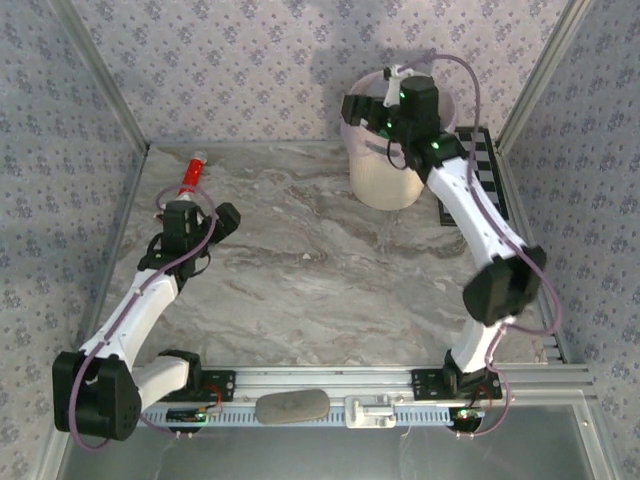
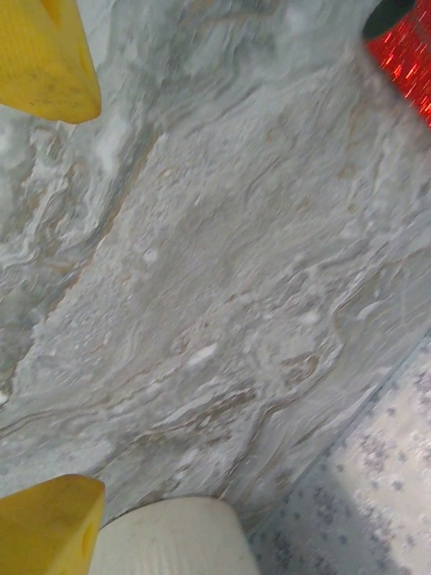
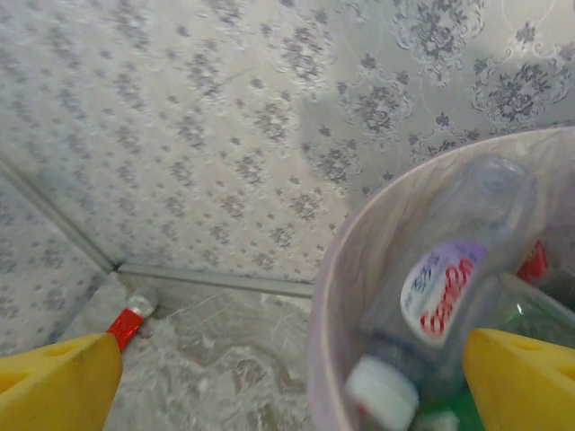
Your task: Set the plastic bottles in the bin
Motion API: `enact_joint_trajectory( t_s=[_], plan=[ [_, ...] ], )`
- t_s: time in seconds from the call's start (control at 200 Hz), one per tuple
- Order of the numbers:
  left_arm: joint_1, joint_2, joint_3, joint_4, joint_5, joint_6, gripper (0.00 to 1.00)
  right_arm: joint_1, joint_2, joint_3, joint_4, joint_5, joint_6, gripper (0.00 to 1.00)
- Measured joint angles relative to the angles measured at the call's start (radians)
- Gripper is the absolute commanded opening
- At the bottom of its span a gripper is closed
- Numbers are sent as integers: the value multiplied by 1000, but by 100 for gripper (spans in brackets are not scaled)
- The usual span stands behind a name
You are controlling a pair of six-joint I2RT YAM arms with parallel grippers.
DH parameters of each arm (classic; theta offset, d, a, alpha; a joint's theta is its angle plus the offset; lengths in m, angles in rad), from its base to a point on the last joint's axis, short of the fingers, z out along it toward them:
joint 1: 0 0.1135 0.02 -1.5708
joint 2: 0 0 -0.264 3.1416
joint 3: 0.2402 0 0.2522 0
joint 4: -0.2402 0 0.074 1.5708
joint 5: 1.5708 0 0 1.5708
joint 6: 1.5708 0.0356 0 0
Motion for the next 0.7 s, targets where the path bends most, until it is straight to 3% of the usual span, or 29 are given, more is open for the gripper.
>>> enact_joint_trajectory(
  t_s=[0.16,0.36,0.545,0.7],
  plan=[
    [48,2,0,4,-58,34,100,32,-252,-267,20,24,-60,99],
    [85,13,-43,54,-124,106,100,43,-452,-625,19,124,-100,99],
    [85,13,-112,112,-200,188,100,-3,-514,-963,54,270,-106,99],
    [85,17,-149,148,-252,248,100,-99,-505,-1132,153,370,-119,99]
  ],
)
